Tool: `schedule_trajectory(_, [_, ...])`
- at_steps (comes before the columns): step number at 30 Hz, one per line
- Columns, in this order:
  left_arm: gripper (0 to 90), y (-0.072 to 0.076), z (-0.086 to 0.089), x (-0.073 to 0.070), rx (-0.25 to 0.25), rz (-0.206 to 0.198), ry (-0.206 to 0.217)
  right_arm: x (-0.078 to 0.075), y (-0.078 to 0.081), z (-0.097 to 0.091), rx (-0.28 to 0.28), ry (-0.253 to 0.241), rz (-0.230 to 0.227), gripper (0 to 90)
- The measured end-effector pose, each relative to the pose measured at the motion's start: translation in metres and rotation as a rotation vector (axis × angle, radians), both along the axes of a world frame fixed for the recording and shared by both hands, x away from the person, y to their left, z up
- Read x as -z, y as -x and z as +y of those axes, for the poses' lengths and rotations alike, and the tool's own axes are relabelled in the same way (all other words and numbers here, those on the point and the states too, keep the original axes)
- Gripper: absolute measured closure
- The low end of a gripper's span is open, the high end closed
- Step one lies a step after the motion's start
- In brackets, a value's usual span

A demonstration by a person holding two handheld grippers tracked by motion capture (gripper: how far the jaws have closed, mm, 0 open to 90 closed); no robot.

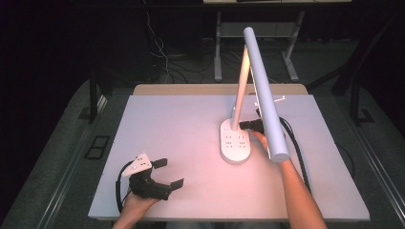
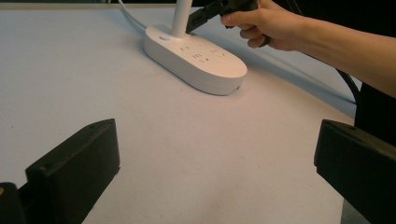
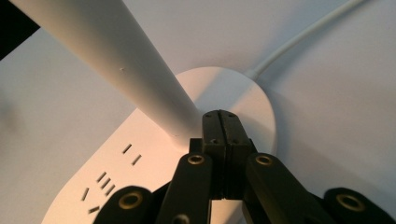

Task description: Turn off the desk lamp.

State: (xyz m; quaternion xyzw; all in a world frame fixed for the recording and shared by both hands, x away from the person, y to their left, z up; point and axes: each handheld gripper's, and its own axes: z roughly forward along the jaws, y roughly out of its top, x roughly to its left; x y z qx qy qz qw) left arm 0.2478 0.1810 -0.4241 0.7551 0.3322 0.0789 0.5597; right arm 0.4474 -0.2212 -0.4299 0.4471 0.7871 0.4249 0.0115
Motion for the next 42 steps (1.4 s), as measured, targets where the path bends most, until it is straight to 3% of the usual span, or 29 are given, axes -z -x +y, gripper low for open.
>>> schedule_trajectory(11, [0.0, -0.0001, -0.0009, 0.0004, 0.001, 0.003, -0.003, -0.0008, 0.0013, 0.0024, -0.004, 0.024, -0.007, 90.0])
schedule_trajectory(42, [0.0, -0.0002, -0.0008, 0.0005, -0.002, 0.004, -0.003, -0.0018, 0.0039, 0.0039, -0.002, 0.028, -0.008, 90.0])
